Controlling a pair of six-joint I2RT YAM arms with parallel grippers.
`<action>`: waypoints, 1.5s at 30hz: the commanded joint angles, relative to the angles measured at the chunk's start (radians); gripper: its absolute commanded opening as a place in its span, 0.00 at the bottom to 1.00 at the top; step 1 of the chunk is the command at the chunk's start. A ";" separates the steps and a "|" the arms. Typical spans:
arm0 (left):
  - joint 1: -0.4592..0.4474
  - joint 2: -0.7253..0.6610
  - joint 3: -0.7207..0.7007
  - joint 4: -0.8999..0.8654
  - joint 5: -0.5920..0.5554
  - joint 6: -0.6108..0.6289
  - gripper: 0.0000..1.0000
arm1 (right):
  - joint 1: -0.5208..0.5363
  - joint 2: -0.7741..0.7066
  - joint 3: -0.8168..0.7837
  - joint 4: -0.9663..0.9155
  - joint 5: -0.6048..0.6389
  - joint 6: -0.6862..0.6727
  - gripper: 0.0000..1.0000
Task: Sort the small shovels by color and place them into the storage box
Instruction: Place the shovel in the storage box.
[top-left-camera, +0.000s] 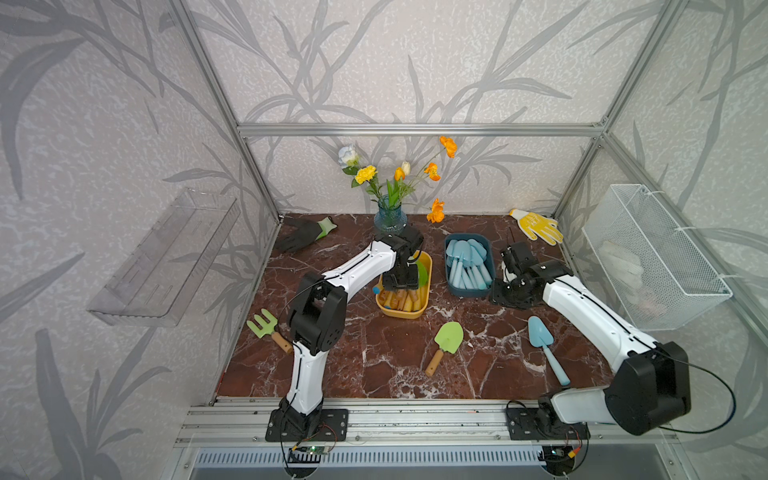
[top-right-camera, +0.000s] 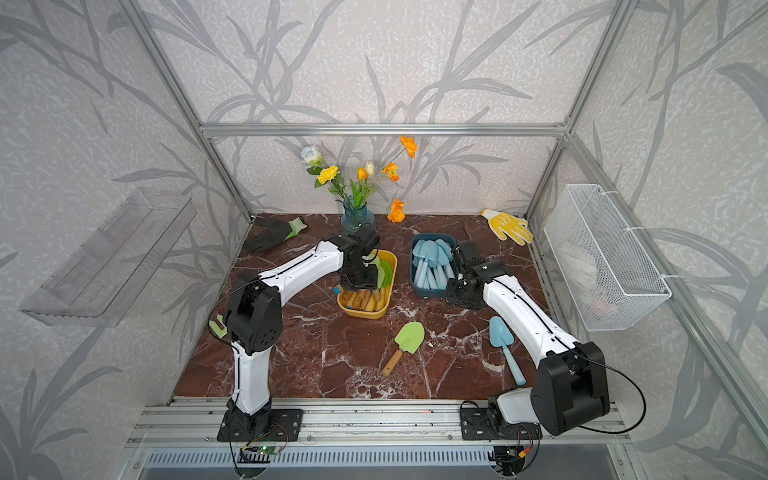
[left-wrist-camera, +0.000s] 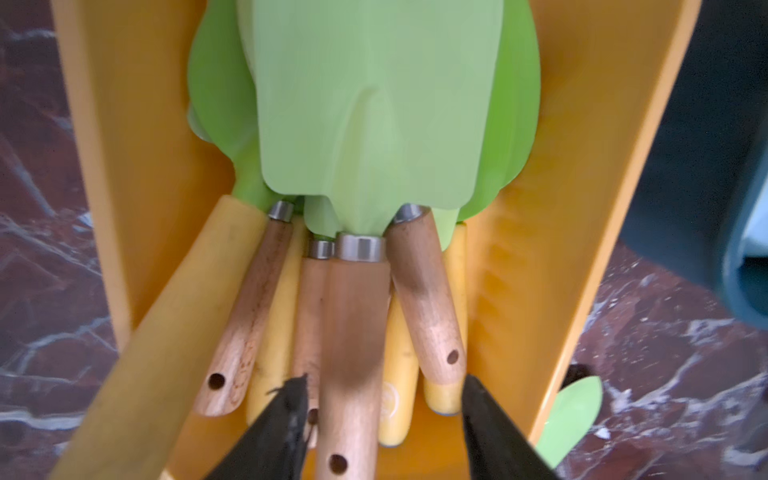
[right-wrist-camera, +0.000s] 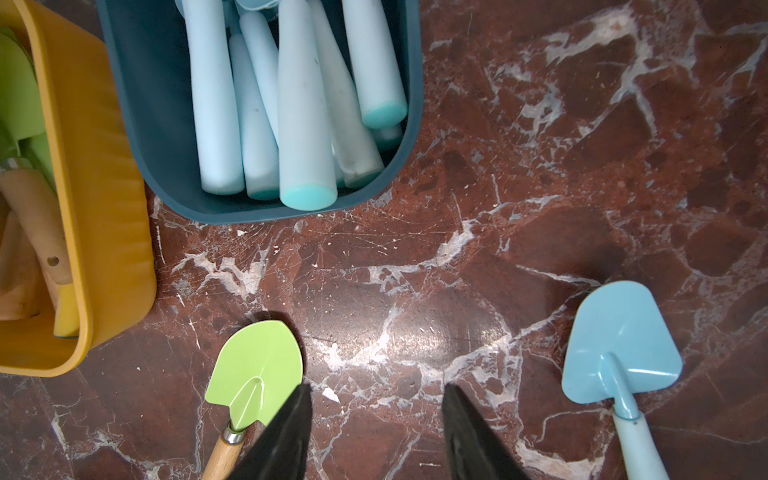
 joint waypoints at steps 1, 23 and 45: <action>-0.002 -0.073 -0.022 -0.064 -0.055 -0.021 0.73 | -0.004 0.007 -0.010 -0.005 0.009 -0.004 0.52; 0.103 -0.032 -0.019 0.044 -0.098 -0.019 0.43 | -0.004 0.051 0.010 0.008 -0.034 0.002 0.52; 0.039 -0.083 -0.110 0.102 -0.021 -0.061 0.42 | -0.319 -0.146 -0.214 -0.184 0.235 0.204 0.78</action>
